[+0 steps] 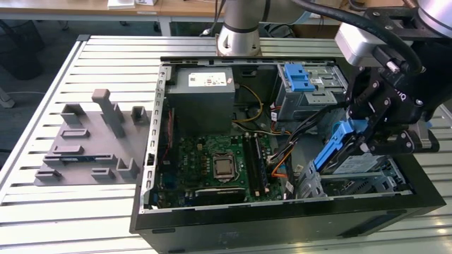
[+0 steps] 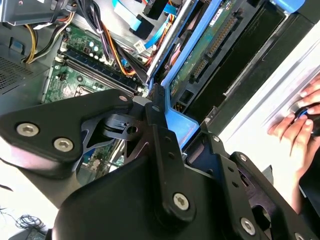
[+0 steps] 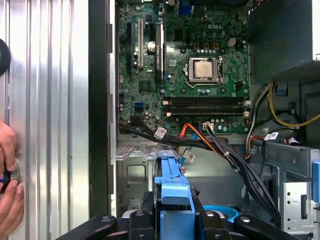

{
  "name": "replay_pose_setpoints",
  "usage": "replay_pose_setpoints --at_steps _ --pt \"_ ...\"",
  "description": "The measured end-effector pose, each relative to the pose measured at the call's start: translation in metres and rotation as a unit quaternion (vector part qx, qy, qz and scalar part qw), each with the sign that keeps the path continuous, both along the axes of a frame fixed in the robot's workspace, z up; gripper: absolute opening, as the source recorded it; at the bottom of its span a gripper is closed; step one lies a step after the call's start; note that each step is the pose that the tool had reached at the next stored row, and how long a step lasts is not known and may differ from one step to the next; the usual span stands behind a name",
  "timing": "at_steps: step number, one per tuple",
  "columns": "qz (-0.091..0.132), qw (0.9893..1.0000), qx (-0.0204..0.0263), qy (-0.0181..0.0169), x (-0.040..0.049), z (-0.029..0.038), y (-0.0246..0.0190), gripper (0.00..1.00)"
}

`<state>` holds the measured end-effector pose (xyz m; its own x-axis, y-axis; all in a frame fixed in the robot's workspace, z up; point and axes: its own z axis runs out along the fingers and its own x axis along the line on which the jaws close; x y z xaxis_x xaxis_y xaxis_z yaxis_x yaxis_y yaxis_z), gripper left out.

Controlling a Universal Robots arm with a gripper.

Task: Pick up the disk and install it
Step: 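Insert the disk into the insertion slot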

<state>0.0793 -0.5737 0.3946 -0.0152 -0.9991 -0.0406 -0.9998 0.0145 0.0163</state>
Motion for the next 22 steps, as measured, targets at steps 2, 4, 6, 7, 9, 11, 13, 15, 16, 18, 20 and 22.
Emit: replay_pose_setpoints --at_steps 2,4,6,7,9,11,13,15,16,18,20,22 --pt "0.0 1.0 0.0 0.0 0.0 -0.0011 0.0 0.36" --pt "0.0 1.0 0.0 0.0 0.0 -0.0021 0.0 0.36" --pt "0.0 1.0 0.0 0.0 0.0 -0.0032 0.0 0.36" --pt "0.0 1.0 0.0001 0.0 0.0 -0.0038 0.0 0.36" --pt "0.0 1.0 0.0 0.0 0.0 -0.0049 0.0 0.36" --pt "0.0 1.0 0.0 0.0 0.0 -0.006 0.0 0.36" --pt "0.0 1.0 0.0 0.0 0.0 -0.0072 0.0 0.36" --pt "0.0 1.0 0.0 0.0 0.0 -0.0085 0.0 0.36" --pt "0.0 1.0 0.0 0.0 0.0 -0.0091 0.0 0.36" --pt "0.0 1.0 0.0 0.0 0.0 -0.0105 0.0 0.36" --pt "0.0 1.0 0.0001 0.0 0.0001 -0.0119 0.0 0.36" --pt "0.0 1.0 0.0 0.0 0.0001 -0.0132 0.0 0.36"
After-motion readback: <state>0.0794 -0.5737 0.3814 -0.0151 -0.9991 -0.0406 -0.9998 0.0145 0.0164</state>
